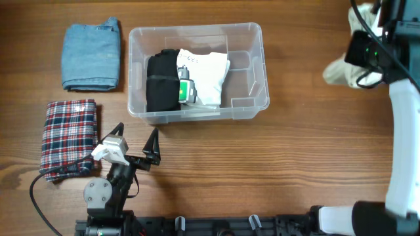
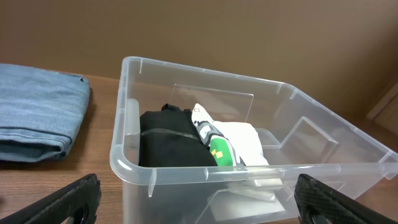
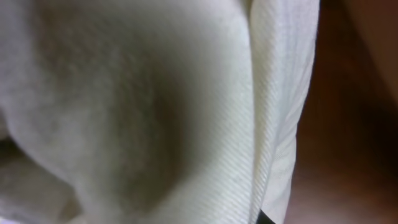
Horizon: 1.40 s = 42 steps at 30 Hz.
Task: Pack container
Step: 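Grasp the cream cloth and lower it into the bin's right side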
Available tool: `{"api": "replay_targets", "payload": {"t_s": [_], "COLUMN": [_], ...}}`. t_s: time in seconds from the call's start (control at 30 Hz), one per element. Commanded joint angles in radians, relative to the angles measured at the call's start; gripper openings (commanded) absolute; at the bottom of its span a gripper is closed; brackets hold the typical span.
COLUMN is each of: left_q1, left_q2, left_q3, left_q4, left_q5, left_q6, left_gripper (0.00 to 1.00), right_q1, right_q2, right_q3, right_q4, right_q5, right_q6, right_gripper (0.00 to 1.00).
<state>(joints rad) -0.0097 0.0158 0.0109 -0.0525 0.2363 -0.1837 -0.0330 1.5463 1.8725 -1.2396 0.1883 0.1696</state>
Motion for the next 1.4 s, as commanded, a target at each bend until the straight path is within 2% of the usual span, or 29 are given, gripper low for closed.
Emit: {"api": "replay_targets", "payload": {"t_s": [0.0,0.13,0.27,0.4,0.73,1.27,1.33,1.37], "left_q1": [0.008,0.008,0.008,0.008,0.008,0.008,0.008,0.008], "left_q2": [-0.003,-0.003,-0.003,-0.003,-0.003,-0.003,-0.003,-0.003], "left_q3": [-0.005,-0.005,-0.005,-0.005,-0.005,-0.005,-0.005,-0.005], "left_q4": [-0.001,-0.001,-0.001,-0.001,-0.001,-0.002,-0.001,-0.002], "left_q5": [-0.002,-0.003,-0.002,-0.002,-0.002,-0.002,-0.002,-0.002], "left_q6": [0.02,0.02,0.02,0.02,0.02,0.02,0.02,0.02], "left_gripper": [1.0,1.0,1.0,1.0,1.0,1.0,1.0,1.0], "right_q1": [0.145,0.356,0.555,0.631,0.642,0.642,0.642,0.642], "right_q2": [-0.039,-0.024,0.053,0.181,0.469,0.639,0.648,0.65], "right_q3": [0.088,0.095,0.095,0.095,0.094,0.082,0.082,0.082], "right_q4": [0.034,0.142,0.204,0.204,0.201,0.117,0.117,0.118], "right_q5": [-0.125,-0.115,0.084,0.163,0.203,0.168,0.168,0.162], "right_q6": [0.141,0.216,0.314,0.359,0.397,0.493,0.492,0.492], "right_gripper": [0.05,0.04,0.04,0.04,0.04,0.04,0.08,0.18]}}
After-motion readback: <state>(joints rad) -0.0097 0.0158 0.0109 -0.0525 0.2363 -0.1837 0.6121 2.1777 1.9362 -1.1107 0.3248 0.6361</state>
